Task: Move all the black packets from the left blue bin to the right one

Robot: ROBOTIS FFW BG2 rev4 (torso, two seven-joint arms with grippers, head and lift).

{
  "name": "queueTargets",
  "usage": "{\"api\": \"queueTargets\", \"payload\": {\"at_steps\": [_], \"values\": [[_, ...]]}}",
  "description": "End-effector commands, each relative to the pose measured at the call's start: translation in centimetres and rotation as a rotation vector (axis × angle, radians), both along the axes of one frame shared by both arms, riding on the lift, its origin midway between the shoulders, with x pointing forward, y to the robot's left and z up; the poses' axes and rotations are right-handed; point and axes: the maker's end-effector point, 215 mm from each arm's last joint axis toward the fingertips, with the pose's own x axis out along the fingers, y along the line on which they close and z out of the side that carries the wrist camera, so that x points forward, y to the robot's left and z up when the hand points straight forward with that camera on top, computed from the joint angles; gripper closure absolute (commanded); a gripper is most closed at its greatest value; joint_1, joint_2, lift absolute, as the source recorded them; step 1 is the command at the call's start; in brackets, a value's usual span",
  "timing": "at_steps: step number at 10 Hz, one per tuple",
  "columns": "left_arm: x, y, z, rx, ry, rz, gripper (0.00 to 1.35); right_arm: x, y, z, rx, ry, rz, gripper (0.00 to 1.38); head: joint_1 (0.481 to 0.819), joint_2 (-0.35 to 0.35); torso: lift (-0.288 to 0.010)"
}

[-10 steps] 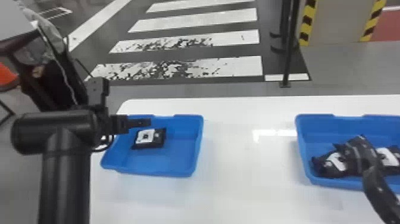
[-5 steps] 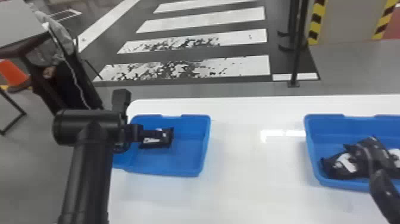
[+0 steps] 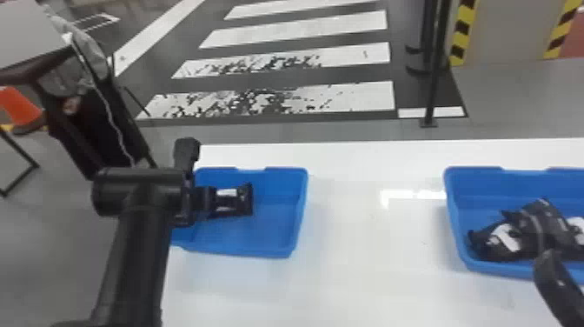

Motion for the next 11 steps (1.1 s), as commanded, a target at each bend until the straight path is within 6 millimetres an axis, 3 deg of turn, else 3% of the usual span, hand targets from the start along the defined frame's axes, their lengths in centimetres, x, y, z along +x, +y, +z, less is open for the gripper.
{"api": "queueTargets", "payload": {"at_steps": [1,3,6,7,10,11], "values": [[1.5,-0.8,1.1,0.045,-0.04,-0.052,1.19,-0.1,0.1,-0.2,0.013,0.007,0.0,0.23,0.695,0.261,-0.14],[0.3,-1.9,1.1,0.031,-0.013,-0.08,1.2,-0.1,0.0,-0.2,0.014,0.009,0.001,0.24,0.695,0.244,-0.14],[-2.0,-5.2,6.2,-0.011,-0.134,-0.145,1.2,-0.1,0.2,0.1,0.018,0.004,0.004,0.24,0.695,0.228,-0.14],[-2.6,-7.5,7.7,-0.059,-0.183,-0.19,1.2,0.0,0.2,0.2,0.02,0.001,0.005,0.24,0.695,0.217,-0.14],[-5.8,-17.1,13.3,-0.198,-0.364,-0.361,1.2,0.4,0.9,0.4,0.026,-0.006,0.034,0.25,0.695,0.146,-0.14],[-6.3,-20.5,13.7,-0.244,-0.378,-0.425,1.2,0.7,1.1,0.5,0.024,-0.008,0.044,0.26,0.695,0.108,-0.14]]}}
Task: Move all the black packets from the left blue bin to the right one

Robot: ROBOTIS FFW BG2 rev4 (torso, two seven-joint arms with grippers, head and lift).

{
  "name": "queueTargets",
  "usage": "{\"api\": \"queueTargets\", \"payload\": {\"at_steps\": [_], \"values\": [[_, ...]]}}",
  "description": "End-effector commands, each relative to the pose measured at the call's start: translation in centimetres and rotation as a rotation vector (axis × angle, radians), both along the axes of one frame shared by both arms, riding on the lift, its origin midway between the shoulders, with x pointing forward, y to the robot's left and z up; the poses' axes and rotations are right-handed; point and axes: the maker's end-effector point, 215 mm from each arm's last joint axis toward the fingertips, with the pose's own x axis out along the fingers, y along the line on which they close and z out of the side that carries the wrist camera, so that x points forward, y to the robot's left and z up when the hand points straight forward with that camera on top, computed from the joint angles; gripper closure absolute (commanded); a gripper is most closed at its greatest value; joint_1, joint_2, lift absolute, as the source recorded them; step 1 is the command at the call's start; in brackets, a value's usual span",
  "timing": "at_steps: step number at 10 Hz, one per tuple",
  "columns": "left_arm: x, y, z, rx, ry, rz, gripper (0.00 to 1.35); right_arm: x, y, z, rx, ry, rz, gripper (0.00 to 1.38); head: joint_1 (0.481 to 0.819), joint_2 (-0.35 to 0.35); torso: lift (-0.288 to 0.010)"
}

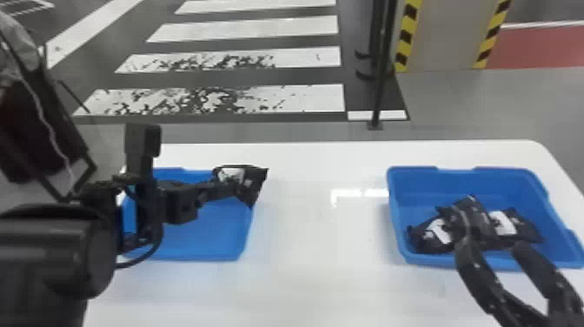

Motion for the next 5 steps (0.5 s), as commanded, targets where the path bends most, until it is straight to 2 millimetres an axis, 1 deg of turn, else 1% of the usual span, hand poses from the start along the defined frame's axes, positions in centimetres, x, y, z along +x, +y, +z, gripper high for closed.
{"api": "queueTargets", "payload": {"at_steps": [1,2,4,5], "values": [[-1.2,-6.0,0.7,-0.065,-0.013,-0.122,1.2,0.7,0.4,0.5,0.0,-0.013,0.017,0.26,0.695,0.062,-0.14],[-2.1,-9.3,0.9,-0.111,-0.014,-0.19,1.2,1.3,1.2,0.9,0.002,-0.02,0.052,0.26,0.695,0.034,-0.14],[-4.1,-15.2,1.4,-0.181,-0.007,-0.311,1.2,2.6,3.5,2.2,0.029,-0.048,0.117,0.26,0.695,-0.056,-0.14],[-4.7,-17.1,1.7,-0.199,-0.006,-0.351,1.2,3.0,4.4,2.4,0.044,-0.056,0.142,0.26,0.695,-0.072,-0.14]]}}
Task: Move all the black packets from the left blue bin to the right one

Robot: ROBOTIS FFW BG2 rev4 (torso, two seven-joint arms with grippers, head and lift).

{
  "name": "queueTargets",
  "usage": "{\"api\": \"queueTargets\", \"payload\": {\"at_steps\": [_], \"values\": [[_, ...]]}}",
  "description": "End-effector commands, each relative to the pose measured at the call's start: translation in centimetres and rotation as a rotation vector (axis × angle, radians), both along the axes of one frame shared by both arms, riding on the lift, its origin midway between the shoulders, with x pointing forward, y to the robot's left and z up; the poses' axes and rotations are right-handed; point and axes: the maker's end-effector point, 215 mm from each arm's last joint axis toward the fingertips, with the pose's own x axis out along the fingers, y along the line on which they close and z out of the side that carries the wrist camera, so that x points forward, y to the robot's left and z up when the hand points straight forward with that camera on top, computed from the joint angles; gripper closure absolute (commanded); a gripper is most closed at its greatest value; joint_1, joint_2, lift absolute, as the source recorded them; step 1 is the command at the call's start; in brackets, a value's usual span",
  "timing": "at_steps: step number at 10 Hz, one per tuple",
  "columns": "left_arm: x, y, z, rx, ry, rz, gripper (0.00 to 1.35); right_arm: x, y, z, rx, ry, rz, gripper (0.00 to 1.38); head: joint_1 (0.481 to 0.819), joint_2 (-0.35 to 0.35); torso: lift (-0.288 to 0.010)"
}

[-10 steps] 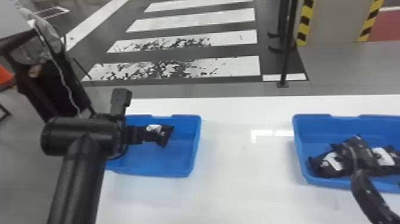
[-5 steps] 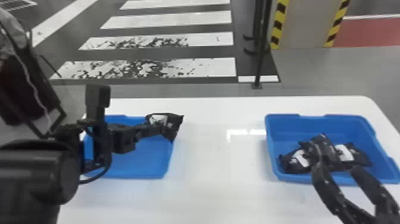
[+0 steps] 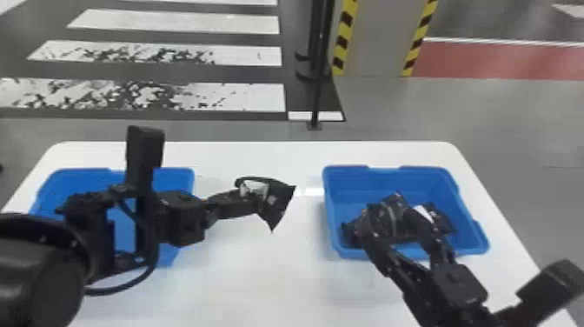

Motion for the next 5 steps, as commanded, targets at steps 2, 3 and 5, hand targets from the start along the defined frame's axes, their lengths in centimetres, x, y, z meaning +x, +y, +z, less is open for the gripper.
{"api": "queueTargets", "payload": {"at_steps": [2,3,5], "values": [[-1.6,-4.4,0.9,-0.043,-0.003,-0.094,1.2,1.1,2.3,1.1,0.034,-0.027,0.056,0.26,0.695,-0.107,-0.14],[-2.1,-5.5,1.1,-0.055,-0.003,-0.12,1.2,1.3,2.9,1.5,0.042,-0.037,0.069,0.26,0.695,-0.118,-0.14],[-3.3,-7.8,1.8,-0.086,0.0,-0.176,1.2,1.7,4.6,0.9,0.065,-0.033,0.115,0.26,0.695,-0.132,-0.14]]}}
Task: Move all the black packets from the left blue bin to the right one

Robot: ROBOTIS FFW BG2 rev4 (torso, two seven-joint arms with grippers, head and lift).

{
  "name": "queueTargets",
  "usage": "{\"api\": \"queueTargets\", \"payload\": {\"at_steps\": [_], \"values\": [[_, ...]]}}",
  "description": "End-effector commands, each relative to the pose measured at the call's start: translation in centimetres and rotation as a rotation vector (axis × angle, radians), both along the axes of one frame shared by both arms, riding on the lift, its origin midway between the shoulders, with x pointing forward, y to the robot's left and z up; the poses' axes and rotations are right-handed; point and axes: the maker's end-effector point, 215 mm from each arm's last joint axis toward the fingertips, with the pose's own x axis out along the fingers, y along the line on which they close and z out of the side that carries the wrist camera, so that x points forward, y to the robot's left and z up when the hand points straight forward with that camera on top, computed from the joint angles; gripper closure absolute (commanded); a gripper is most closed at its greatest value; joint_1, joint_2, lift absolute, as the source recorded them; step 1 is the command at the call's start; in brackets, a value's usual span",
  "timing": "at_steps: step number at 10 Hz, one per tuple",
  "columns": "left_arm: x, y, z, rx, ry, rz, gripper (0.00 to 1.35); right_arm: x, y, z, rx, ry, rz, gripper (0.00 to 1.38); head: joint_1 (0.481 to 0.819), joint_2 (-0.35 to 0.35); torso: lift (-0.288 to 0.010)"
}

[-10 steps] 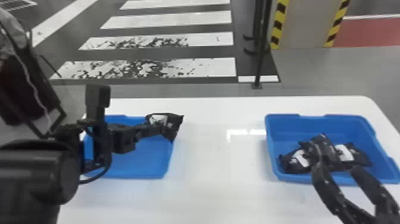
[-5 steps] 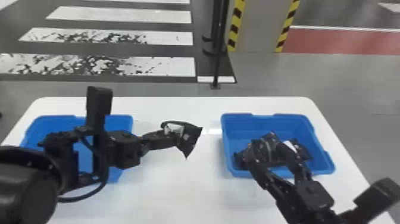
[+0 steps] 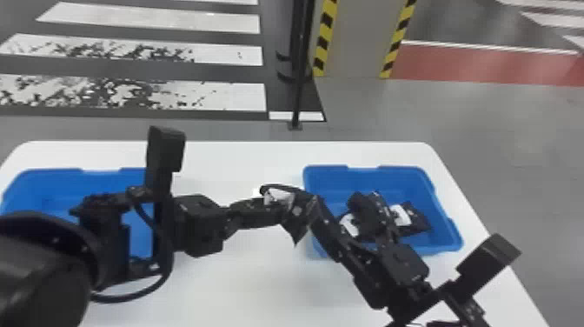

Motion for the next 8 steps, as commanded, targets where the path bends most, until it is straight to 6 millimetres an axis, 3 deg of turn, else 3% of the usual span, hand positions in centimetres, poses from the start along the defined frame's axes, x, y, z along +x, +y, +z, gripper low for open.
{"api": "queueTargets", "payload": {"at_steps": [1,2,3,4,5,8], "values": [[-1.1,-2.1,0.6,-0.029,0.002,-0.049,1.2,0.6,0.8,-1.0,0.009,0.014,0.021,0.26,0.695,-0.135,-0.14],[-1.6,-2.8,0.7,-0.036,0.003,-0.067,1.2,1.2,1.2,-1.1,0.015,0.012,0.033,0.27,0.695,-0.146,-0.14],[-2.1,-3.5,0.7,-0.044,0.008,-0.084,1.2,1.7,1.5,-1.8,0.03,0.028,0.048,0.54,0.695,-0.156,-0.14],[-2.4,-3.7,0.6,-0.046,0.013,-0.09,1.2,1.9,1.5,-1.8,0.041,0.029,0.046,1.17,0.695,-0.159,-0.14],[-2.4,-3.6,0.7,-0.047,0.013,-0.089,1.2,1.9,1.5,-1.9,0.047,0.03,0.045,1.28,0.695,-0.164,-0.14],[-2.3,-3.7,0.9,-0.059,0.008,-0.088,1.2,1.8,1.7,-1.9,0.057,0.033,0.049,1.28,0.695,-0.167,-0.14]]}}
